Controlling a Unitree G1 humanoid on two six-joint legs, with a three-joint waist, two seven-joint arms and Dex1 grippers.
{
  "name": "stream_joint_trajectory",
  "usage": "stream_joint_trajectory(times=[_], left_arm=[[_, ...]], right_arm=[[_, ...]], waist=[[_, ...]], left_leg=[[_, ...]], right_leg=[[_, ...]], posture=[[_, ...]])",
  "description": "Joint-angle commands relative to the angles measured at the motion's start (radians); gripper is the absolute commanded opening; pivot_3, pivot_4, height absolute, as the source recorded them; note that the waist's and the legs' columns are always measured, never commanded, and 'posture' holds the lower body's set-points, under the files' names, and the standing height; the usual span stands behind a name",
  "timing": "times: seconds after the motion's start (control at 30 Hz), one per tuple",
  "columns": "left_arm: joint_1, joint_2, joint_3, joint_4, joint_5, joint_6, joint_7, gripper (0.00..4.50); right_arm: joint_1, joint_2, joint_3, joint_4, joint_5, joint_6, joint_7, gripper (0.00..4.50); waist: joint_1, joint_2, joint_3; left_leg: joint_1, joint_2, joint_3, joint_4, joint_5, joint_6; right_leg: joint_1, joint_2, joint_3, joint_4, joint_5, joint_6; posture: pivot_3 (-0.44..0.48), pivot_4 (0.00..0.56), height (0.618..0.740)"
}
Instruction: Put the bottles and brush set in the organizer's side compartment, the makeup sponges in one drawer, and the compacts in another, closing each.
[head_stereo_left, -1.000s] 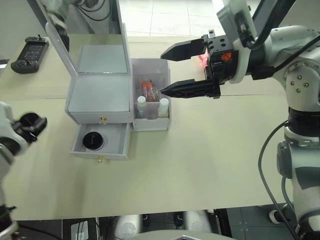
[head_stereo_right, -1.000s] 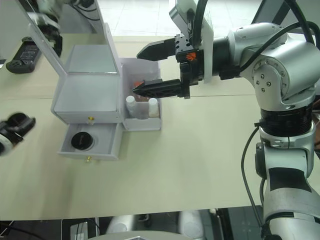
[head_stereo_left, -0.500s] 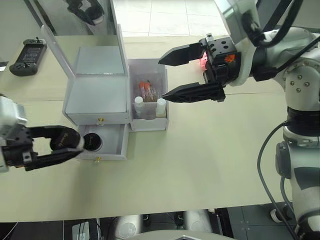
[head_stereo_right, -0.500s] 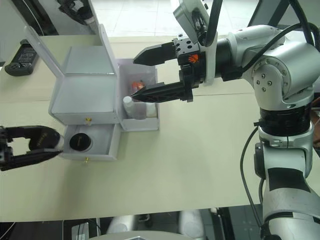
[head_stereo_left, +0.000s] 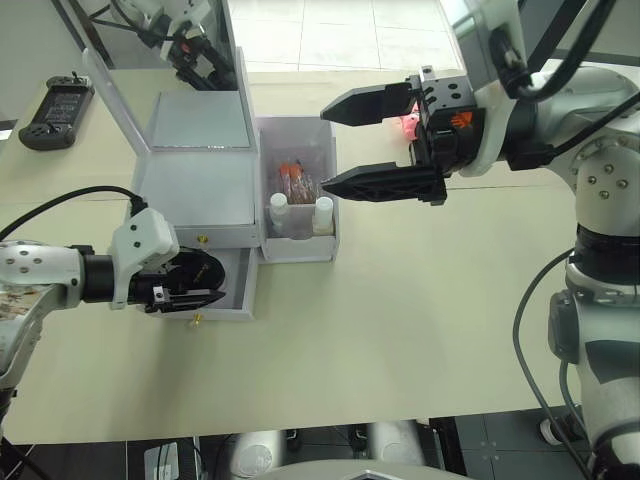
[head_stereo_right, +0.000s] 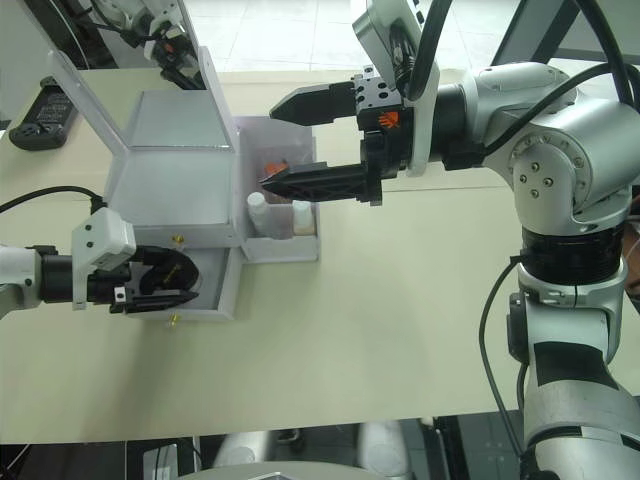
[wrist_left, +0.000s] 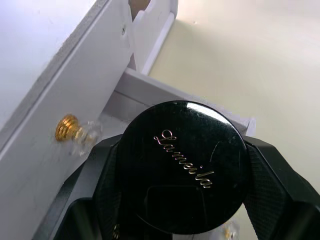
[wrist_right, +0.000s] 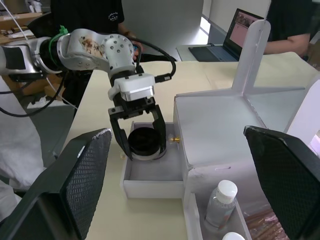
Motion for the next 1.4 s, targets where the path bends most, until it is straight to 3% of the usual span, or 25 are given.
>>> stream_joint_trajectory(times=[0.03,0.3,1.03,1.4], left_arm=[[-0.044,-0.006,-0.036,-0.005,0.017,-0.008,0.001,2.93],[-0.122,-0.03,-0.128,0.026,0.076,-0.03,0.012,2.93],[-0.144,-0.028,-0.105,0.098,0.096,-0.063,-0.013,2.93],[-0.171,-0.075,-0.175,0.101,0.148,-0.086,-0.013,2.93]], right_arm=[[-0.004,0.0,-0.04,-0.039,0.024,0.004,-0.027,4.5],[0.003,-0.003,-0.048,-0.053,0.042,0.009,-0.059,4.5],[0.01,-0.009,-0.048,-0.056,0.054,-0.001,-0.088,4.5],[0.008,-0.006,-0.048,-0.058,0.054,-0.005,-0.098,4.5]], waist=[[0.0,0.0,0.0],[0.002,0.0,0.0],[0.007,0.0,0.0],[0.012,0.0,0.0]], left_leg=[[0.0,0.0,0.0,0.0,0.0,0.0],[0.0,0.0,0.0,0.001,0.0,0.0],[0.0,0.0,0.0,0.002,0.0,0.0],[0.0,0.0,0.0,0.002,0.0,0.0]], right_leg=[[0.0,0.0,0.0,0.0,0.0,0.0],[0.0,0.0,0.0,0.0,0.0,0.0],[0.0,0.0,0.0,0.001,0.0,0.0],[0.001,0.0,0.0,0.001,0.0,0.0]], posture=[[0.0,0.15,0.74],[0.0,0.15,0.74],[0.0,0.15,0.74],[0.0,0.15,0.74]])
